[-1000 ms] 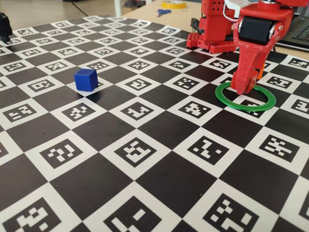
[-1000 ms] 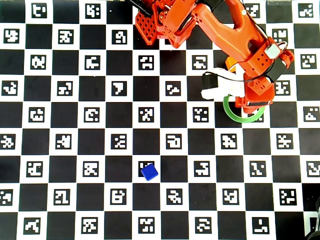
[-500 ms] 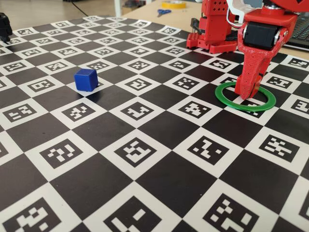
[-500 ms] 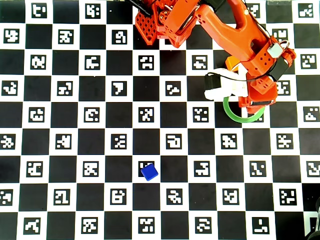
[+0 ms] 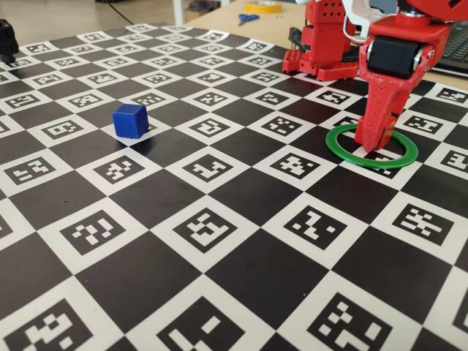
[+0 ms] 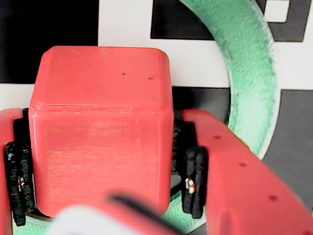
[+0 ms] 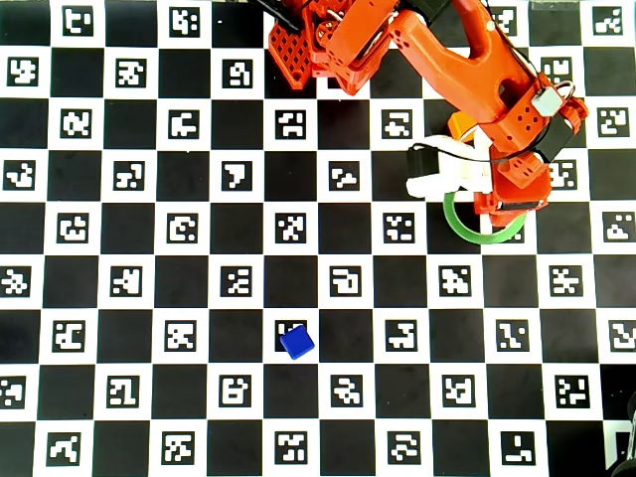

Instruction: Grab the red cube then put it in the green circle then put the blue cube on top and finally the orange cube on top

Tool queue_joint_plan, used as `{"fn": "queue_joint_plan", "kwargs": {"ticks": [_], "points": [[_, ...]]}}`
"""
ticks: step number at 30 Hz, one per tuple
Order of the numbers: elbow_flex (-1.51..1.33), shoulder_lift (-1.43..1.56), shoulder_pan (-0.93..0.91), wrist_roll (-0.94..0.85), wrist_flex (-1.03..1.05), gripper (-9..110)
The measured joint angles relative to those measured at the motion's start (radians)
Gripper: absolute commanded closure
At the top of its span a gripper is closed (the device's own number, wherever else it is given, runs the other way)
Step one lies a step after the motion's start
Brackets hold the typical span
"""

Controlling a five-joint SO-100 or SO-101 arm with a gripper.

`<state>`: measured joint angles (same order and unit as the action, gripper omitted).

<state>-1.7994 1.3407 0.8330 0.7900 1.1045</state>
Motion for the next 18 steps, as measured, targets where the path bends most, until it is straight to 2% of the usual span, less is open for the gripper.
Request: {"fn": "queue_joint_plan", "kwargs": {"ticks": [18], "points": [[0.002, -0.005, 0.000, 0.000, 0.009, 79]]}}
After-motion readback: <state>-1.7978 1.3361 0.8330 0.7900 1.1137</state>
